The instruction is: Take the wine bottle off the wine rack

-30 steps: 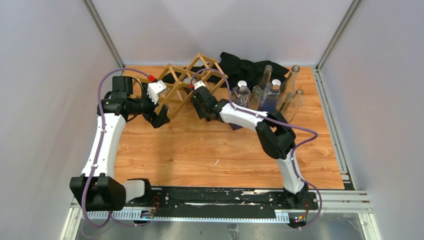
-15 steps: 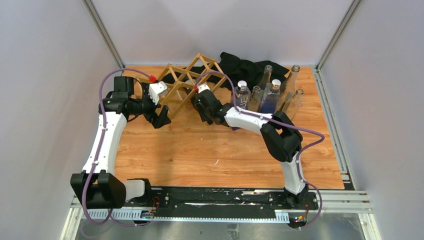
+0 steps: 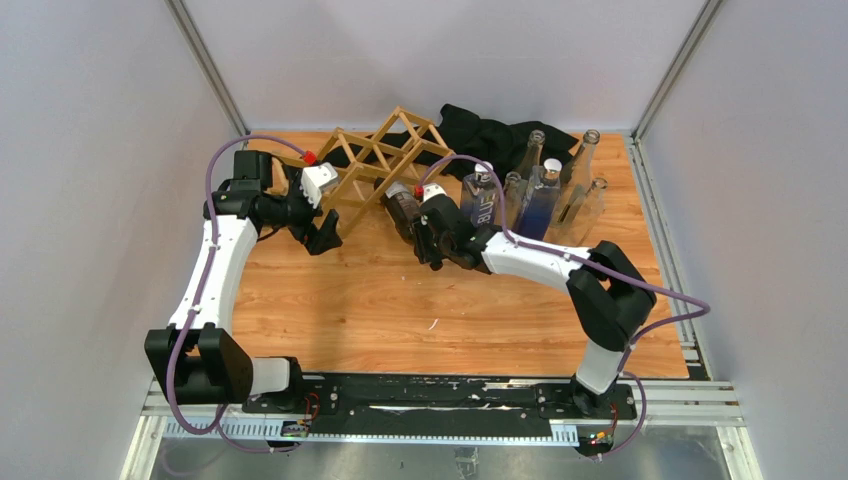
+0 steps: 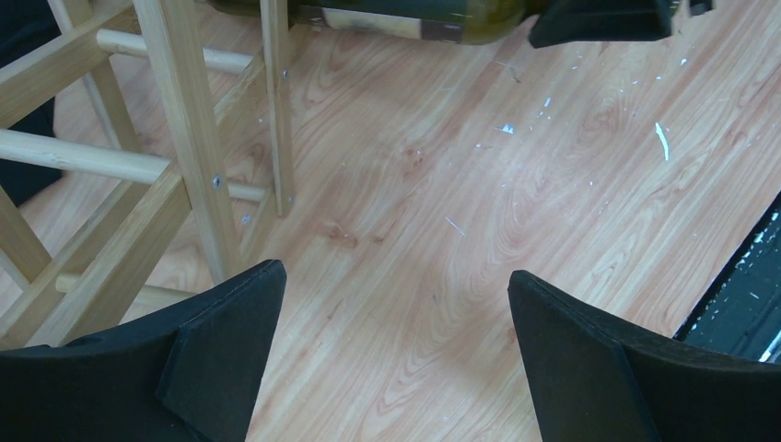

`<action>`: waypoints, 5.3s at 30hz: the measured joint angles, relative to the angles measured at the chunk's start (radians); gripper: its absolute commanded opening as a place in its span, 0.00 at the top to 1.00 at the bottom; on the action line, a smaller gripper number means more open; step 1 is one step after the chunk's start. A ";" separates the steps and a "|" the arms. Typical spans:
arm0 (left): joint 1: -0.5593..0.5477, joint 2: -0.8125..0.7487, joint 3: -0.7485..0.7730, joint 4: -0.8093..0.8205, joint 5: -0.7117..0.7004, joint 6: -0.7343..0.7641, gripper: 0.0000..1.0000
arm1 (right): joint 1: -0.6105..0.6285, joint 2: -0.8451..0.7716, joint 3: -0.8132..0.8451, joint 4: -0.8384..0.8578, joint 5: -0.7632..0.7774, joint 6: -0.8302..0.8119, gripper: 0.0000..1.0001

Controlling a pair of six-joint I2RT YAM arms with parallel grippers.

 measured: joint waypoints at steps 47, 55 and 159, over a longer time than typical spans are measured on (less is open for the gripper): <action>-0.532 -0.229 -0.069 -0.135 -0.269 0.500 0.00 | 0.076 -0.533 -0.100 -0.435 -0.475 0.088 1.00; -0.602 -0.225 -0.090 -0.138 -0.327 0.575 0.00 | 0.108 -0.501 -0.021 -0.489 -0.580 0.061 1.00; -0.360 -0.274 -0.116 0.186 -0.192 -0.462 0.00 | 0.119 -0.752 -0.147 -0.274 0.187 -0.138 1.00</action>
